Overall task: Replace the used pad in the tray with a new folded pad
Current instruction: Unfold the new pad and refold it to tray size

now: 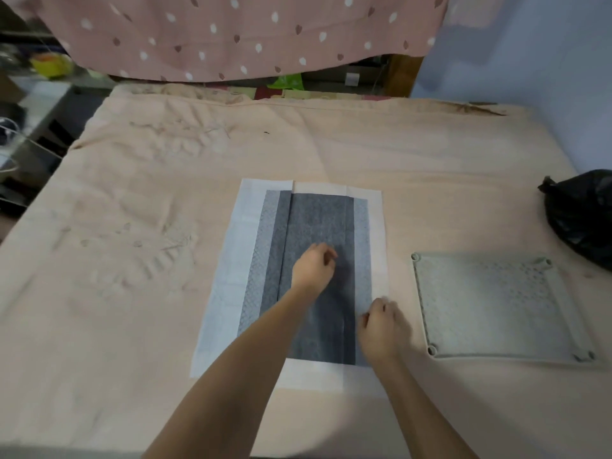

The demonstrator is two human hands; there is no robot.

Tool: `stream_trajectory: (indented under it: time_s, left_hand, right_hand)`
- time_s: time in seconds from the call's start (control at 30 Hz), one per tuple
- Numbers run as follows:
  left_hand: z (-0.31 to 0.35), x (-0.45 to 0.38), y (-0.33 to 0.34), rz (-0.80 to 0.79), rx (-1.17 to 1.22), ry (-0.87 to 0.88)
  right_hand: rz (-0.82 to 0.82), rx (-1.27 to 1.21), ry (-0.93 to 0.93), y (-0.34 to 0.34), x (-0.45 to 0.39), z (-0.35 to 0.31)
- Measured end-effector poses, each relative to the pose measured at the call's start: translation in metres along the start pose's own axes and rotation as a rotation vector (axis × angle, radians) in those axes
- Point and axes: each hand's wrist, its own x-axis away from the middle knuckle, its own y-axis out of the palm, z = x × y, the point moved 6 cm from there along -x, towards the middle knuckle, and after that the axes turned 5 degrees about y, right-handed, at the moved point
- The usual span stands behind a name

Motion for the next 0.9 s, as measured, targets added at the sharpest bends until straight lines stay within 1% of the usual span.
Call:
stream_trajectory:
  time_s: [0.07, 0.17, 0.23, 0.3, 0.4, 0.47, 0.57, 0.67, 0.77, 0.9]
  left_hand:
    - [-0.011, 0.002, -0.017, 0.028, -0.077, 0.013]
    - [-0.027, 0.007, -0.041, 0.093, -0.222, 0.002]
    - [-0.042, 0.012, -0.059, 0.144, -0.329, -0.083]
    - [-0.060, 0.019, -0.078, 0.188, -0.409, -0.203]
    - [-0.087, 0.028, -0.098, 0.187, -0.438, -0.357]
    - [-0.102, 0.033, -0.105, 0.163, -0.399, -0.439]
    - [-0.121, 0.035, -0.115, 0.150, -0.283, -0.507]
    - [-0.131, 0.031, -0.122, 0.079, -0.161, -0.532]
    - [-0.135, 0.026, -0.120, -0.022, 0.022, -0.577]
    - [-0.138, 0.019, -0.113, -0.089, 0.164, -0.585]
  right_hand:
    - [0.005, -0.021, 0.033, 0.000, -0.001, -0.003]
    - [0.075, -0.079, -0.017, -0.008, 0.003, -0.023]
    - [0.079, -0.150, -0.095, -0.011, 0.009, -0.047]
    - [0.032, -0.225, -0.175, -0.011, 0.020, -0.080]
    - [-0.048, -0.230, -0.326, -0.004, 0.044, -0.135]
    - [-0.077, -0.181, -0.389, 0.002, 0.061, -0.168]
    - [-0.092, -0.109, -0.421, 0.012, 0.081, -0.205]
    - [-0.097, -0.036, -0.377, 0.021, 0.088, -0.226]
    - [-0.098, 0.020, -0.304, 0.026, 0.086, -0.235]
    - [-0.096, 0.066, -0.218, 0.029, 0.080, -0.240]
